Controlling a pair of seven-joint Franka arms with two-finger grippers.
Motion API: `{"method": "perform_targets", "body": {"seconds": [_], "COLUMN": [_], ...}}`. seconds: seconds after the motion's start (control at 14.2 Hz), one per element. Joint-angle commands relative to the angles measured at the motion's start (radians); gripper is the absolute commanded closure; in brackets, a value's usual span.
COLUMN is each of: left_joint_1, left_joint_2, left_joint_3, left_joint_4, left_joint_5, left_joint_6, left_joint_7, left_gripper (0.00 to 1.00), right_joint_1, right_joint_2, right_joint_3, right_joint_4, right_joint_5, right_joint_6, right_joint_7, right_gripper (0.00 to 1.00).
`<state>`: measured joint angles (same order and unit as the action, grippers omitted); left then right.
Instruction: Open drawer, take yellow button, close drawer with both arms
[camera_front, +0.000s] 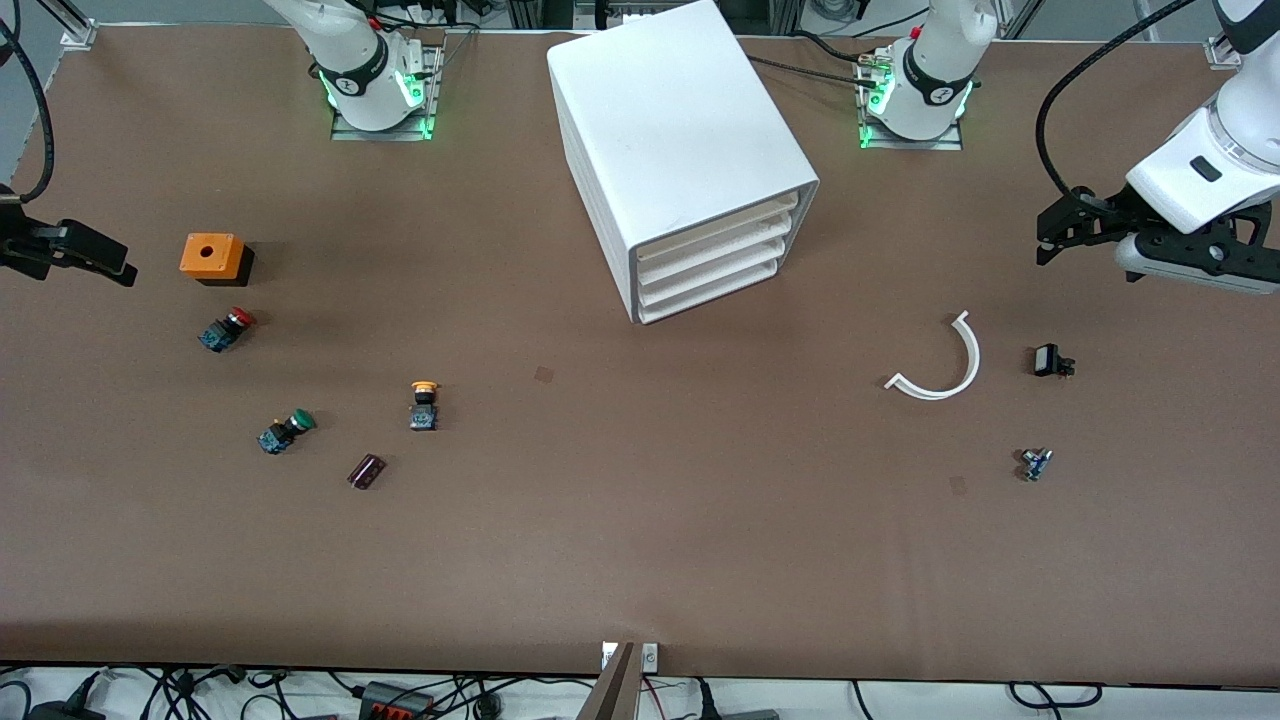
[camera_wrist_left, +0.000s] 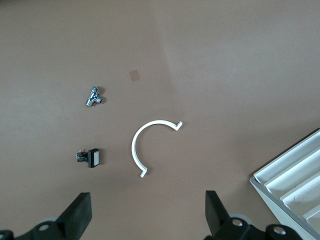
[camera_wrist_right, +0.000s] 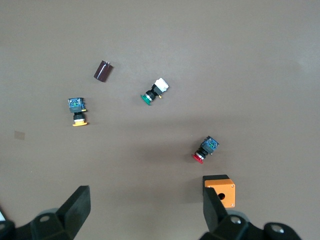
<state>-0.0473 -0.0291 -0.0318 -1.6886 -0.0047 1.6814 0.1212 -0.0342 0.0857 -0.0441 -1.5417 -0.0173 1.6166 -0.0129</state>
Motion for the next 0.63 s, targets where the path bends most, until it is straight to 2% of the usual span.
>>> {"method": "perform_targets", "body": {"seconds": [0.0, 0.56], "left_joint_1": [-0.014, -0.013], "left_joint_2": [0.014, 0.014], "left_joint_3": [0.007, 0.006], "left_joint_4": [0.036, 0.038], "left_joint_5": [-0.015, -0.017], "left_joint_6": [-0.029, -0.032], "left_joint_7": [-0.002, 0.001], "left_gripper": [0.00, 0.00], "right_joint_1": [-0.016, -0.016], "right_joint_2": [-0.017, -0.003], "right_joint_3": [0.020, 0.021], "right_joint_4": [-0.018, -0.017], "right_joint_5": [-0.010, -0.006], "right_joint_6": [0.009, 0.009], "right_joint_7": [0.004, 0.004], "right_gripper": [0.00, 0.00]}}
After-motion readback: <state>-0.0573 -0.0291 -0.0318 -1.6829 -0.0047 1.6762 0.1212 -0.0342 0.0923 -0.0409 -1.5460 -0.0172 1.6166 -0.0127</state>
